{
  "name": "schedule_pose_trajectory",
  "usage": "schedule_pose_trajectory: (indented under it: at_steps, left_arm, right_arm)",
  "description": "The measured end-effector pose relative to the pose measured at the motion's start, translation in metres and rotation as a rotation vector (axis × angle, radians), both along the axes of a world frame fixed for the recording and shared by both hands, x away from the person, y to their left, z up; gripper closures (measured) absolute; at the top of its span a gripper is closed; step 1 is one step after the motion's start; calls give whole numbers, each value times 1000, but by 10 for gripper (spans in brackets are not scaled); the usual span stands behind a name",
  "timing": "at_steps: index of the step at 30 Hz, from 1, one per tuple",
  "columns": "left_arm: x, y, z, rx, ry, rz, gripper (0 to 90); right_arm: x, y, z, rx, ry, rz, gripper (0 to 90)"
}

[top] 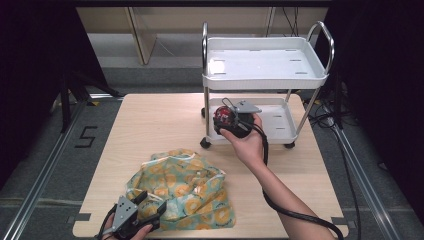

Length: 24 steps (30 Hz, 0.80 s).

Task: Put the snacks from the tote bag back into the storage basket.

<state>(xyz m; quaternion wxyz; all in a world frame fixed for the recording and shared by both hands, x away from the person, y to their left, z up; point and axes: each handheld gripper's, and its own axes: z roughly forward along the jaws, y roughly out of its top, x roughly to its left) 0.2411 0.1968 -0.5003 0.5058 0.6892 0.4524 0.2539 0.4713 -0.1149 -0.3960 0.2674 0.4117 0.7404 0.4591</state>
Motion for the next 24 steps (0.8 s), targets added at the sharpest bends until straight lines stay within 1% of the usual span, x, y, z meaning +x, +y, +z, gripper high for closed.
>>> schedule_pose_trajectory:
  at_steps: [1, 2, 3, 4, 5, 7, 9, 10, 11, 12, 14, 15, 16, 17, 18, 19, 20, 21, 22, 24]
  left_arm:
    - [0, 0, 0, 0, 0, 0, 242]
    - [0, 0, 0, 0, 0, 0, 242]
    - [0, 0, 0, 0, 0, 0, 242]
    - [0, 0, 0, 0, 0, 0, 242]
    - [0, 0, 0, 0, 1, 0, 242]
    - [0, 0, 0, 0, 0, 0, 242]
    - [0, 0, 0, 1, 2, -1, 242]
    - [0, 0, 0, 1, 2, 0, 242]
    - [0, 0, 0, 0, 2, -1, 242]
    - [0, 0, 0, 0, 2, 0, 242]
    - [0, 0, 0, 2, 2, -2, 242]
    - [0, 0, 0, 3, 3, -3, 242]
    - [0, 0, 0, 3, 3, -2, 242]
    - [0, 0, 0, 3, 3, -3, 242]
    - [0, 0, 0, 3, 3, -3, 242]
    - [0, 0, 0, 2, 3, -3, 242]
    - [0, 0, 0, 3, 3, -4, 242]
    - [0, 0, 0, 3, 3, -3, 242]
    - [0, 0, 0, 3, 3, -3, 242]
    - [0, 0, 0, 0, 2, -2, 242]
  right_arm:
    - [0, 0, 0, 0, 0, 6, 267]
    - [1, 0, 0, -4, -11, 7, 266]
    - [1, 0, 0, -8, -5, 6, 266]
    - [2, -1, 1, -27, -15, 8, 266]
    - [3, -2, 1, -28, -27, 16, 266]
    - [3, -1, 1, -15, -27, 14, 266]
    - [4, -3, 1, -24, -40, 14, 267]
    - [4, -3, 1, -33, -32, 12, 267]
    - [4, -2, 0, -28, -19, 11, 266]
    - [5, -3, 0, -35, -34, 14, 266]
    - [4, -2, -1, -18, -10, 9, 266]
    - [5, -2, -1, -17, -20, 14, 266]
    - [5, -2, -1, -15, -14, 11, 266]
    - [6, -2, -2, -33, -25, 8, 266]
    - [7, -3, -2, -42, -23, 10, 266]
    - [6, -2, -2, -28, -18, 8, 266]
    - [7, -1, -3, -14, -25, 10, 266]
    - [6, 0, -3, -16, -6, 4, 266]
    - [8, -1, -4, -30, -22, 5, 266]
    - [8, -1, -4, -30, -19, 10, 266]
